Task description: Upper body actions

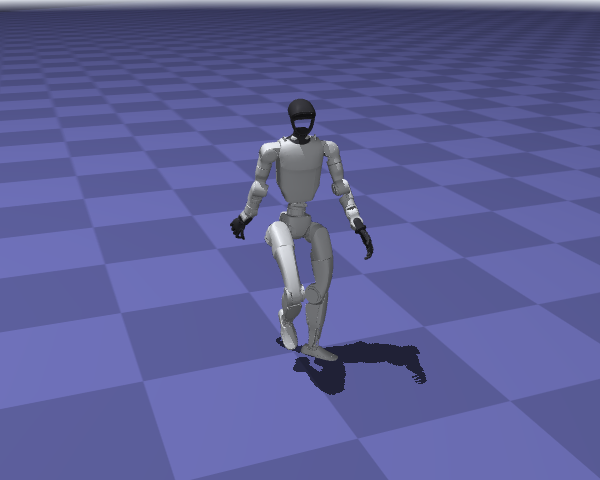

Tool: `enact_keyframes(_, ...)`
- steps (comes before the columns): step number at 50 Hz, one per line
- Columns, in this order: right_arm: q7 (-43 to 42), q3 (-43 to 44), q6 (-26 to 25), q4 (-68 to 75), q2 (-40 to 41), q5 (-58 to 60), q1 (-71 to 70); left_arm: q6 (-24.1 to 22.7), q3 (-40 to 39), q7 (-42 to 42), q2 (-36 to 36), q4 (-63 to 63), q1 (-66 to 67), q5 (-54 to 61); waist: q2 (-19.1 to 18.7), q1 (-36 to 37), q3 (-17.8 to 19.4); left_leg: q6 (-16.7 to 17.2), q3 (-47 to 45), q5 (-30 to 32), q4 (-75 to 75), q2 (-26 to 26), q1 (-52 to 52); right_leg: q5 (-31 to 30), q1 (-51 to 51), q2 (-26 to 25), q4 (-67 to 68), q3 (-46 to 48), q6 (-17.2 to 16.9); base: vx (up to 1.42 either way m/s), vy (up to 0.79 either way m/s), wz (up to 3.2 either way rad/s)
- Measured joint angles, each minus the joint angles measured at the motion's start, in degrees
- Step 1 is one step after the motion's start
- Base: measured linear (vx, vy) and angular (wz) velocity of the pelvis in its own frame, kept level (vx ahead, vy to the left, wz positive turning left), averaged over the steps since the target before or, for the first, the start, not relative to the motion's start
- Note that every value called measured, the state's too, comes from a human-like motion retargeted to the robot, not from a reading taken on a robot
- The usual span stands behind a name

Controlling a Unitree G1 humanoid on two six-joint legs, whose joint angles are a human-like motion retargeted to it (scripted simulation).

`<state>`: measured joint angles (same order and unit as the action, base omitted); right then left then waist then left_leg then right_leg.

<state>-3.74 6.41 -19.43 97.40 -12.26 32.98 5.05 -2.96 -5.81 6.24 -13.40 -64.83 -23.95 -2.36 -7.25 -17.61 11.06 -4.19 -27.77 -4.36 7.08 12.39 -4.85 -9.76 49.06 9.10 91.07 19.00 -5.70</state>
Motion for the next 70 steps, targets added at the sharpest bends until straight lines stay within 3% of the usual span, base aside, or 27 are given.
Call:
enact_keyframes(3,-0.26,3.7,6.79,0.0,-0.31,-10.55,7.59,-1.82,5.2,-0.48,0.03,2.53,6.28,0.51,1.06,1.9,-7.19,-0.33,-1.93,0.36,-2.62,-2.94,1.14,0.25,0.31,2.8,-0.96,-0.49,0.63,0.65,-0.05,-0.24)
enact_keyframes(5,0.86,7.24,7.65,0.0,0.29,-17.31,10.01,-1.63,8.03,-1.65,1.51,2.21,9.64,-0.48,1.92,6.01,-10.75,-0.1,-3.15,0.19,-3.39,-4.21,1.69,0.04,-2.48,3.21,-4.55,-1.03,0.72,0.39,-0.06,-0.5)
enact_keyframes(10,3.54,8.63,10.6,0.0,2.74,-23.86,6.07,-0.01,6.39,-3.23,5.1,-6.6,15.84,1.4,6.16,11.87,-10.3,1.16,-5.76,-0.6,-4.58,-7.27,6.31,-3.38,-21.6,0.44,-26.47,-3.64,-0.31,0.03,-0.06,-0.7)
enact_keyframes(13,5.28,5.4,13.91,-0.08,3.14,-19.2,1.4,0.91,2.45,-5.69,7.24,-13.44,20.21,4.3,7.11,11.94,-10.68,1.81,-6.47,-1.04,-5.15,-8.9,8.06,-7.78,-35.93,-3.45,-50.08,-6.88,-1.11,0.01,-0.02,-0.24)
enact_keyframes(15,5.97,2.71,15.37,-2.42,3.36,-14.62,-1.09,1.71,-0.11,-7.1,8.19,-16.96,23.42,4.91,8.79,10.47,-12.07,1.75,-4.87,-1.44,-5.02,-11.93,7.41,-5.49,-45.54,-4.38,-69.87,-9.48,-4.9,0.0,-0.09,0.42)
enact_keyframes(17,6.92,-0.26,16.78,-6.02,3.49,-9.43,-2.69,2.6,-3.17,-7.27,7.93,-20.38,26.4,4.02,10.18,11.29,-13.39,1.98,-4.96,-1.62,-5.31,-14.0,7.45,9.18,-53.08,-2.25,-80.65,0.78,-3.06,0.08,-0.09,0.01)
enact_keyframes(18,7.59,-1.64,17.65,-7.97,3.53,-6.75,-2.89,3.19,-4.66,-6.95,7.56,-22.31,27.91,3.11,11.78,11.78,-14.33,2.04,-4.91,-1.56,-6.03,-16.08,8.04,9.52,-55.01,-2.0,-85.39,6.67,-0.31,0.12,-0.12,-0.43)
enact_keyframes(19,8.06,-2.42,18.42,-9.42,3.75,-4.33,-3.4,4.37,-5.73,-6.55,7.04,-24.43,28.73,2.4,13.11,14.23,-15.31,2.39,-6.41,-1.4,-6.79,-17.23,8.2,8.01,-54.37,-1.35,-87.31,3.29,0.02,0.08,-0.16,-1.0)
enact_keyframes(20,8.44,-2.89,19.14,-10.61,4.06,-2.05,-4.06,5.85,-6.59,-6.09,6.43,-26.66,29.2,1.77,14.3,17.66,-16.3,2.88,-8.69,-1.19,-7.59,-17.91,8.15,5.59,-52.43,-0.5,-87.82,-4.71,-0.86,-0.09,-0.23,-1.14)
enact_keyframes(22,7.92,-1.45,20.57,-12.81,3.91,0.09,-5.67,8.12,-6.5,-4.62,6.0,-30.56,29.51,1.89,14.2,22.42,-19.77,3.74,-9.84,-0.54,-7.43,-15.96,3.79,5.81,-49.64,2.4,-88.26,1.01,-4.29,-0.26,-0.24,-0.12)
enact_keyframes(23,7.08,-0.66,21.57,-13.84,3.55,0.9,-6.52,8.49,-6.94,-3.64,6.05,-31.36,30.07,2.32,14.7,22.48,-20.81,3.73,-8.19,-0.24,-7.17,-16.1,1.76,5.63,-47.3,1.58,-88.2,1.58,-2.57,-0.27,-0.18,0.68)
enact_keyframes(25,5.36,-1.49,23.04,-15.7,3.31,2.17,-8.71,7.72,-7.86,-4.39,5.99,-30.62,32.31,4.93,14.81,22.15,-19.77,3.75,-9.07,0.45,-7.42,-15.85,1.35,5.18,-44.81,0.33,-86.84,-5.29,-1.22,-0.19,-0.2,0.47)
enact_keyframes(30,2.49,-4.62,22.85,-17.64,2.62,-0.11,-12.8,7.66,-7.67,-8.17,6.84,-29.09,32.9,4.43,11.68,14.64,-13.45,3.67,-6.76,2.31,-7.87,-14.73,3.35,5.39,-49.82,-1.37,-88.9,0.7,0.0,-0.24,-0.05,0.75)
enact_keyframes(33,4.38,-4.67,22.74,-14.46,2.66,-4.86,-12.11,7.5,-7.01,-6.43,7.27,-27.52,32.43,0.46,11.12,12.85,-14.01,3.95,-5.27,2.71,-7.2,-14.04,1.92,5.47,-49.61,-1.41,-89.25,2.37,0.11,-0.04,-0.02,0.56)
enact_keyframes(38,6.3,-2.05,21.65,-7.95,4.0,-10.12,-7.67,5.04,-2.05,-6.38,6.61,-21.85,32.51,-1.66,13.02,17.8,-14.07,4.27,-5.8,2.93,-6.98,-13.76,1.76,5.64,-49.24,-1.41,-89.03,3.36,0.84,0.05,-0.12,-0.07)
enact_keyframes(45,0.38,-4.07,19.2,0.0,4.77,-5.45,-3.73,4.63,-1.33,-6.39,7.13,-19.36,30.01,-1.19,12.94,16.48,-14.07,4.4,-5.49,3.4,-7.92,-13.58,2.71,5.89,-50.5,-2.44,-89.78,4.06,1.36,0.02,-0.02,0.0)
enact_keyframes(59,2.76,-4.28,17.36,-2.89,3.39,-2.17,-2.42,6.33,-2.42,-8.38,5.98,-19.45,30.29,-1.7,10.67,15.0,-14.85,5.06,-5.97,1.84,-7.56,-12.25,4.66,5.68,-49.62,-4.16,-88.77,0.98,2.47,0.0,0.0,-0.28)
enact_keyframes(70,3.05,-4.93,18.81,-6.77,4.39,-5.03,-3.95,7.74,-3.91,-9.94,4.67,-17.65,31.01,-2.98,8.92,16.55,-13.79,5.63,-5.68,2.74,-6.48,-10.31,3.93,5.81,-49.97,-6.22,-89.41,1.96,4.33,-0.05,-0.04,0.04)
